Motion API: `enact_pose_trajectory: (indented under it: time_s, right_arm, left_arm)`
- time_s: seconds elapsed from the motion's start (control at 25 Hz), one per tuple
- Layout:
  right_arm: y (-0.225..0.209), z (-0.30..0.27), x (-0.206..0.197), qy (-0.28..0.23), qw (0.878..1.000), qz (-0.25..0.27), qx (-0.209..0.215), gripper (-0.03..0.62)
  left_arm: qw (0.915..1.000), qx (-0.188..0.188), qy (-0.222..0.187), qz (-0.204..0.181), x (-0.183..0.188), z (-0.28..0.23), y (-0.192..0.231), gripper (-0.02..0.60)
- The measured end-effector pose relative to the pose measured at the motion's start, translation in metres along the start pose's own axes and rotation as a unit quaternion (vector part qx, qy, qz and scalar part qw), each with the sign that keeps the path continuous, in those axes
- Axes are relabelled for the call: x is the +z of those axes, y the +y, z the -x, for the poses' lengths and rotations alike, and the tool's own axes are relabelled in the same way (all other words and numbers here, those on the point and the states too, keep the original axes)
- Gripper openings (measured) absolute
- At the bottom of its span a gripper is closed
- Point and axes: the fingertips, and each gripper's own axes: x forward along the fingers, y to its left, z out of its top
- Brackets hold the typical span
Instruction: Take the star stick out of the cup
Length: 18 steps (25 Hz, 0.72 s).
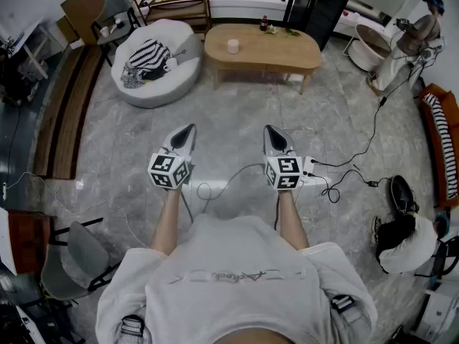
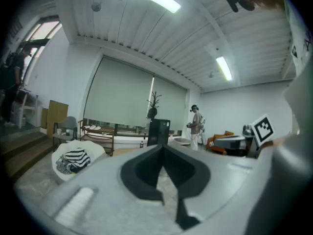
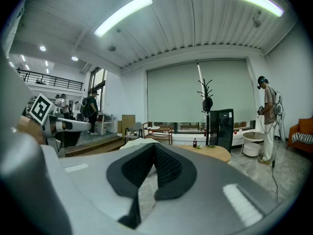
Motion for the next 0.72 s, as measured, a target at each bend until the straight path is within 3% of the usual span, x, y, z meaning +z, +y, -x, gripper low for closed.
enact_pose_trajectory:
  time_s: [0.72]
  right_arm:
    - [-0.022,0.029,-0.012,-0.005,1.000,-0.011,0.017,0.005]
  left_arm:
    - [0.9999,0.012,0.003,0.003,-0.012,-0.004,-0.040,0.000]
